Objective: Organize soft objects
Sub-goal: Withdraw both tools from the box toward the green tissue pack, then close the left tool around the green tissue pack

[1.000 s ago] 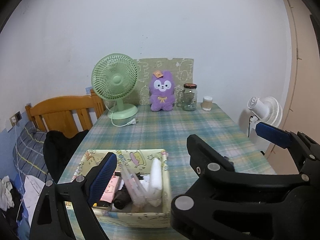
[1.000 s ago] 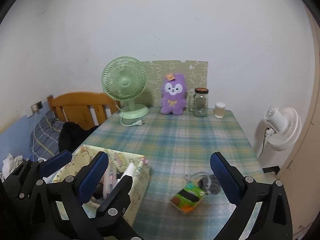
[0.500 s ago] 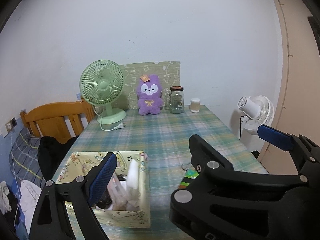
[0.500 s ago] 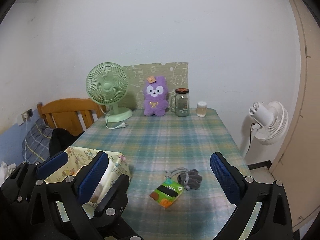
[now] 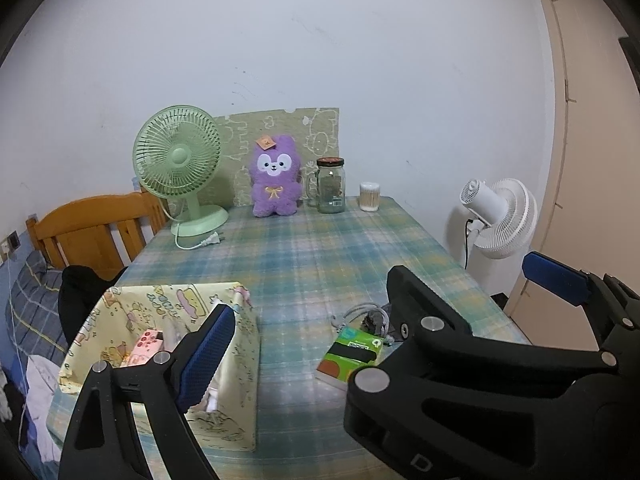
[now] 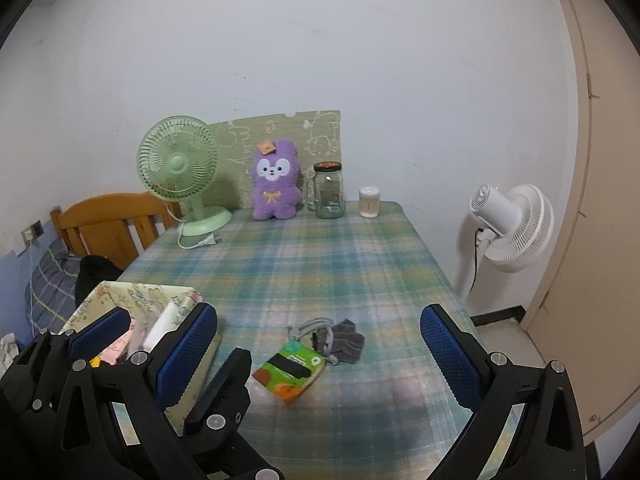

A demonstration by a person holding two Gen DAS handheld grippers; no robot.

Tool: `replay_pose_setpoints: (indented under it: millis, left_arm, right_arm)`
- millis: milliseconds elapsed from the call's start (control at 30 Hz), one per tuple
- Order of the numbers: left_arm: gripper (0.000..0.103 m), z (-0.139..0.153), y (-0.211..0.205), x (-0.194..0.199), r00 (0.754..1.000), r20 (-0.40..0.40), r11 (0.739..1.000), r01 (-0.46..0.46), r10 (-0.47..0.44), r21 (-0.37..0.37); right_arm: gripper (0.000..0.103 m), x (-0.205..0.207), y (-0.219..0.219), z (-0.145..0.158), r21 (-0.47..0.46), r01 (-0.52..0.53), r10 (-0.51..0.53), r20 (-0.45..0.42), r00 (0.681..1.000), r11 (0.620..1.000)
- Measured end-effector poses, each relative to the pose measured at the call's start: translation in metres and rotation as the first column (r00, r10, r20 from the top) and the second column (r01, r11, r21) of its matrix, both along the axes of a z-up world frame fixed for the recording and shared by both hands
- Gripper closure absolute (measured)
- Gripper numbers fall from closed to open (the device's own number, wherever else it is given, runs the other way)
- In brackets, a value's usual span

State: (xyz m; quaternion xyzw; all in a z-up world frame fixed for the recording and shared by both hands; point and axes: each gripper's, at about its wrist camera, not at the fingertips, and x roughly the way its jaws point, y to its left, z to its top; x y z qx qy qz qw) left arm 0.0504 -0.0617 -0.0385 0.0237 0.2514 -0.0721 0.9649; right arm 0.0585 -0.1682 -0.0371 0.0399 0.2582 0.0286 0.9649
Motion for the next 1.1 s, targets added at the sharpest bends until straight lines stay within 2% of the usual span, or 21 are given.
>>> replay_pose_setpoints:
  millis: [267,600,700,833,1100]
  left_arm:
    - [0.013,-0.030,-0.014,0.012,0.996,-0.074,0.999,0.041,-0.042,-0.016]
    - [0.013,-0.060,-0.028,0.023,0.991,-0.124,0.999,0.054,-0.054,-0.002]
    - [0.017,-0.067,-0.031,0.028,0.989,-0.137,0.998,0.063,-0.062,-0.001]
    - [0.018,-0.076,-0.034,0.038,0.983,-0.162,0.996,0.084,-0.083,0.001]
    - [0.018,-0.091,-0.036,0.058,0.973,-0.227,0.998,0.061,-0.053,0.028]
  right_arm:
    - [0.000,0.010,-0.013,-0.034,0.007,0.010,-0.010,-0.050,0.999,1.000]
    - [0.001,0.023,-0.024,-0.068,0.020,0.003,-0.001,-0.090,0.996,1.000]
    - [0.004,0.028,-0.027,-0.076,0.022,0.004,-0.001,-0.110,0.994,1.000]
    - [0.007,0.033,-0.029,-0.085,0.014,0.004,-0.002,-0.135,0.991,1.000]
    - [0.007,0.049,-0.033,-0.101,0.027,0.009,-0.004,-0.184,0.983,1.000]
